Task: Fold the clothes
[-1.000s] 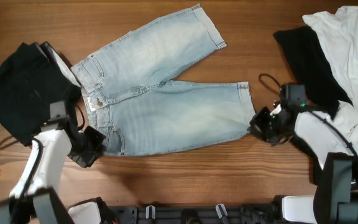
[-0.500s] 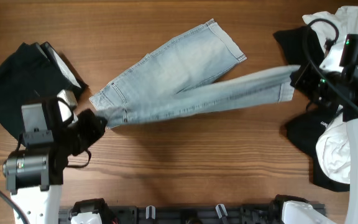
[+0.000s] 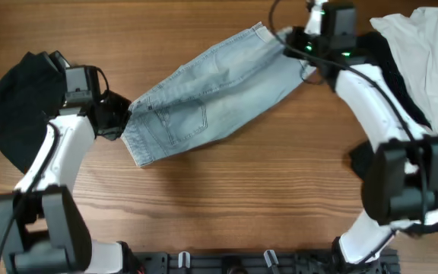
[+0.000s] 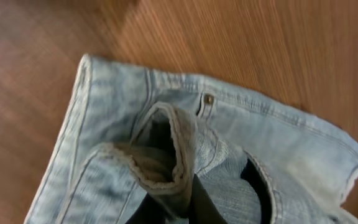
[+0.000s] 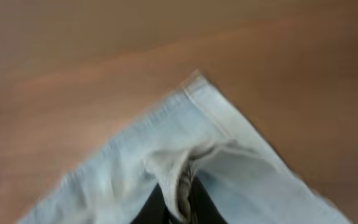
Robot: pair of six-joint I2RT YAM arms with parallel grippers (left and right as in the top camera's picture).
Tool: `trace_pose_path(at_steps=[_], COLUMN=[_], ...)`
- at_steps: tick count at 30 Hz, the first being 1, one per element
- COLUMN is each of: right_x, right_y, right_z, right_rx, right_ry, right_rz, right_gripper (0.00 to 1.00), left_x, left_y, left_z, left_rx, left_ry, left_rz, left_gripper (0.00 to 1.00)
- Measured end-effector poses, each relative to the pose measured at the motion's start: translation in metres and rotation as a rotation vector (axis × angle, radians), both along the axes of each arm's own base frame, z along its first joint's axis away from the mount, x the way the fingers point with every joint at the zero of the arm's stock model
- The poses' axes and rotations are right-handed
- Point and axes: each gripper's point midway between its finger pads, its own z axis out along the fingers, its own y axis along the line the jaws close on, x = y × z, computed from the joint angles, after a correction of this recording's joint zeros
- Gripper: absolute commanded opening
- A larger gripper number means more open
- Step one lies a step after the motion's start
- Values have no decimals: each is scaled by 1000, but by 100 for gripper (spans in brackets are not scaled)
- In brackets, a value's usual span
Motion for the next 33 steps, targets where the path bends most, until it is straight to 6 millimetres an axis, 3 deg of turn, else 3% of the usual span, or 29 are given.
trace_pose_path(at_steps=[2, 5, 7, 11, 13, 15, 17, 20, 22, 24, 26, 28, 29, 31, 32, 33], right_x=[23, 30, 26, 11, 6, -8, -17, -27, -31, -33, -37, -37, -39, -43, -43, -43], right_y=[24, 38, 24, -22, -29, -29, -32, -37, -38, -39, -40, -40, -41, -45, -47, -48], right_z=[-6, -37, -53, -81, -87, -97, -104, -112, -115, -112, -98, -75, -73, -76, -76, -76], right_rx=[27, 24, -12, -87, -127, -172, -206, -242, -248, -251, -252, -246, -244, -243, -244, -246], right_ry=[-95, -73, -12, 127, 149, 204, 243, 291, 312, 317, 306, 267, 271, 296, 299, 298], right_rz=[32, 40, -5, -90, -73, -33, -18, -15, -15, -16, -15, -20, -23, -31, -35, -35], right_gripper=[74, 74, 71, 64, 60, 59, 59, 59, 59, 59, 58, 56, 55, 54, 54, 54], left_x=[14, 28, 26, -6, -22, -26, -29, -28, -22, -19, -29, -48, -60, -103, -117, -124], left_y=[2, 6, 20, 48, 44, 32, 23, 5, -4, -21, -21, -21, -22, -23, -21, -18], left_z=[-4, 1, 1, -13, -18, -18, -17, -17, -19, -35, -52, -60, -61, -60, -60, -59], left_rx=[3, 6, 7, -9, -28, -75, -100, -93, -83, -76, -47, -41, -46, -51, -41, -27], left_ry=[-36, -96, -91, 40, 110, 124, 130, 123, 105, 121, 187, 274, 322, 496, 554, 582], left_rz=[11, 22, 56, 145, 141, 91, 42, -46, -80, -139, -148, -154, -164, -185, -190, -194], left_gripper=[42, 46, 46, 48, 51, 69, 74, 74, 66, 13, 4, 4, 4, 7, 28, 42])
